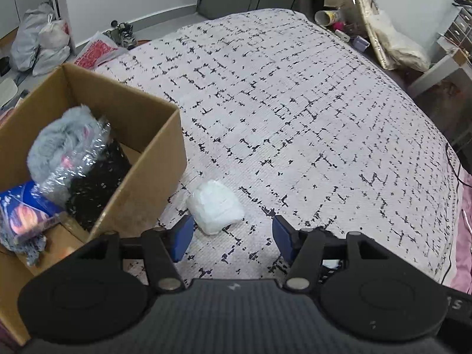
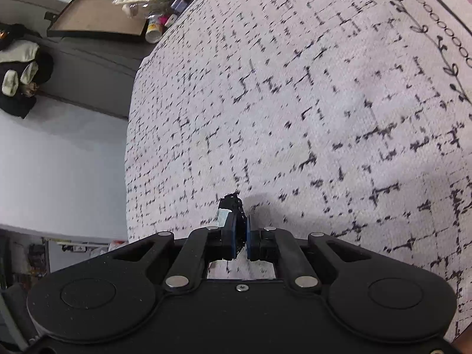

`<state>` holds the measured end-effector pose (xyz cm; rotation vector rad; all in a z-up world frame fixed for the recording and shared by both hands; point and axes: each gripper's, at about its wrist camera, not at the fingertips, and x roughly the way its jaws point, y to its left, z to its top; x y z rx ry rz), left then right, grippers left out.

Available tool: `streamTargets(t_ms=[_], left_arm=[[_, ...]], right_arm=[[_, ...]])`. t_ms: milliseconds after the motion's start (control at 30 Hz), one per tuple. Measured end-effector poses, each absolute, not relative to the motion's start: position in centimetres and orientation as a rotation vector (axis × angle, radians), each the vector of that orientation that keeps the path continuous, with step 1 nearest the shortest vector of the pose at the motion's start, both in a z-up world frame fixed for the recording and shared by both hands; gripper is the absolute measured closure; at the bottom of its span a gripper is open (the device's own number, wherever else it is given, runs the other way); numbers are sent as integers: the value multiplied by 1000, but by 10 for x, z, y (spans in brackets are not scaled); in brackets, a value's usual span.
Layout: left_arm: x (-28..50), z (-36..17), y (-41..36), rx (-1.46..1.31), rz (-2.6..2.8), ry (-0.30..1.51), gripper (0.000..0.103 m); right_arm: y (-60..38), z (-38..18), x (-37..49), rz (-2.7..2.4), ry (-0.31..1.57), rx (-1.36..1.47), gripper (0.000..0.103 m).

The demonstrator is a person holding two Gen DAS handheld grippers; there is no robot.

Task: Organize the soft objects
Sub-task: 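Close the left tool on the white cloth bundle while the right tool holds the scrunchie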

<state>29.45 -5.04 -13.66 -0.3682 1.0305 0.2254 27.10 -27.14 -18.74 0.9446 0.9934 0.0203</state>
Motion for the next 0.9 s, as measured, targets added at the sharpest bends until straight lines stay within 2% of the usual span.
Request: streamTargets(t_ms=[500,567,600,900], left_arm=[[318,-178,-54,-382,278,1082,42],[317,-177,-54,-381,290,1072,48],[317,-176,-53,-387,295,1067,58],[307,-153,-54,-396,234,1027,60]], right_arm=[[-273,-192,281,16,990,951,96],[-272,-192,282,16,989,945,96],[-271,-192,282,19,988,944,96],[-269,-184,282,59,960,936,96]])
